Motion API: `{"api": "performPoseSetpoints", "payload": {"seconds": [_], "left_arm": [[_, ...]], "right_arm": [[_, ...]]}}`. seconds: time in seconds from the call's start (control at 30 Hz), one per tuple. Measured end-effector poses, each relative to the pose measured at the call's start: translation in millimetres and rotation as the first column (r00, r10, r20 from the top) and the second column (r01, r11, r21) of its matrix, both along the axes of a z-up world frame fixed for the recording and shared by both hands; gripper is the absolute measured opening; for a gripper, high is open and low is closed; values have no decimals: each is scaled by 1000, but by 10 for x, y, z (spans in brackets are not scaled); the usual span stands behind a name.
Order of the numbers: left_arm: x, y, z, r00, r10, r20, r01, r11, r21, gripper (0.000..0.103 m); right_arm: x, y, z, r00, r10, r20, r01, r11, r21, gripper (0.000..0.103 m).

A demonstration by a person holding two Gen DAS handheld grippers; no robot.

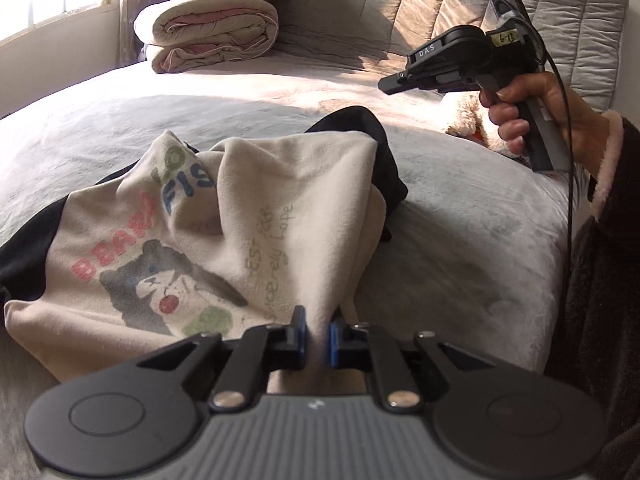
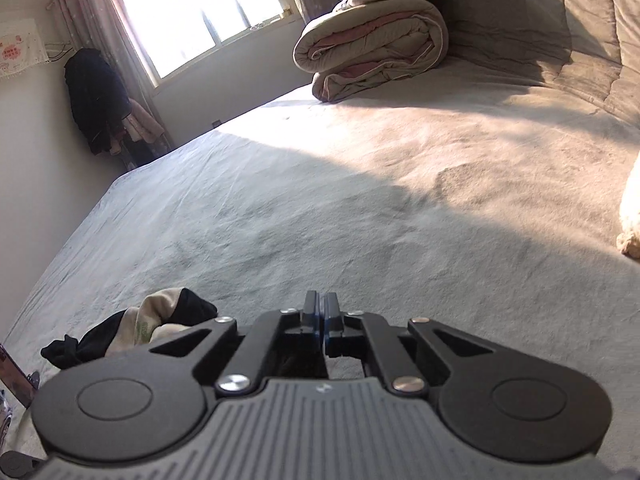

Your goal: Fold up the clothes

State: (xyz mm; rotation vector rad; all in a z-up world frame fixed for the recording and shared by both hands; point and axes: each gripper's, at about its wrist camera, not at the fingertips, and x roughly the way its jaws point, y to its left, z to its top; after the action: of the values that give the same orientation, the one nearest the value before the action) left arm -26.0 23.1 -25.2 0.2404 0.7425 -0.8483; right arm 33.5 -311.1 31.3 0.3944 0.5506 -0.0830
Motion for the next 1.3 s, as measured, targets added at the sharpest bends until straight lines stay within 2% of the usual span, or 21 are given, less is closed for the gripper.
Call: {"api": "performPoseSetpoints", "payload": {"seconds": [0.07,0.17,0.23,0.3,0.33,0.43,0.47,0.57,0.63,0.67,0.7,0.73,0.9,1.0,1.13,1.23,1.3], "left_arm": [[-31,82,7,999,-30,-16,29,1000,-7,10],[-26,148,-7,999,-18,-27,17,1000,-9,10],[-3,182,-17,999,-3,-39,2,1000,-17,11],[33,185,-23,999,18,-50,-20,999,-29,11],[45,175,-23,998,28,-53,-30,999,-33,12],[69,145,-25,997,45,-57,-47,998,-39,13],[72,131,-25,997,48,-57,-50,998,-38,13],[69,124,-18,997,51,-56,-53,998,-42,12],[66,134,-11,997,50,-56,-53,998,-44,12],[71,139,-11,997,52,-56,-54,998,-42,12],[71,150,-11,997,53,-56,-55,998,-40,12],[66,155,-6,997,50,-55,-52,998,-41,12],[-22,179,62,1000,11,-20,-12,999,-44,11],[-53,213,93,1000,-13,-19,12,999,-44,10],[-80,224,74,997,-63,-39,63,998,-17,10],[-47,243,59,995,-75,-65,74,997,-12,11],[-6,260,49,994,-74,-86,73,997,-14,11]], "right_arm": [[-70,-173,96,996,-79,46,80,996,-27,0],[-108,-447,96,994,-96,53,92,993,72,2],[-72,-449,9,998,-60,26,56,990,126,14],[1,-350,-65,1000,5,-13,-3,990,143,14],[37,-277,-95,999,41,-31,-36,989,143,17],[117,-4,-163,988,142,-65,-133,982,131,58],[136,84,-173,983,172,-70,-163,979,122,59],[212,287,-233,964,241,-113,-229,968,103,59],[261,399,-310,955,250,-159,-241,968,73,59],[280,448,-345,952,249,-179,-243,969,55,52],[299,487,-376,950,244,-195,-242,970,33,38],[318,509,-399,952,233,-201,-237,972,4,8],[270,451,-224,988,115,-100,-127,984,-127,7],[157,277,7,1000,-1,10,3,980,-200,7],[-27,-119,233,979,-174,101,195,947,-255,7],[-113,-426,211,955,-282,94,297,919,-260,7],[-142,-625,141,943,-329,59,333,917,-220,7]]}}
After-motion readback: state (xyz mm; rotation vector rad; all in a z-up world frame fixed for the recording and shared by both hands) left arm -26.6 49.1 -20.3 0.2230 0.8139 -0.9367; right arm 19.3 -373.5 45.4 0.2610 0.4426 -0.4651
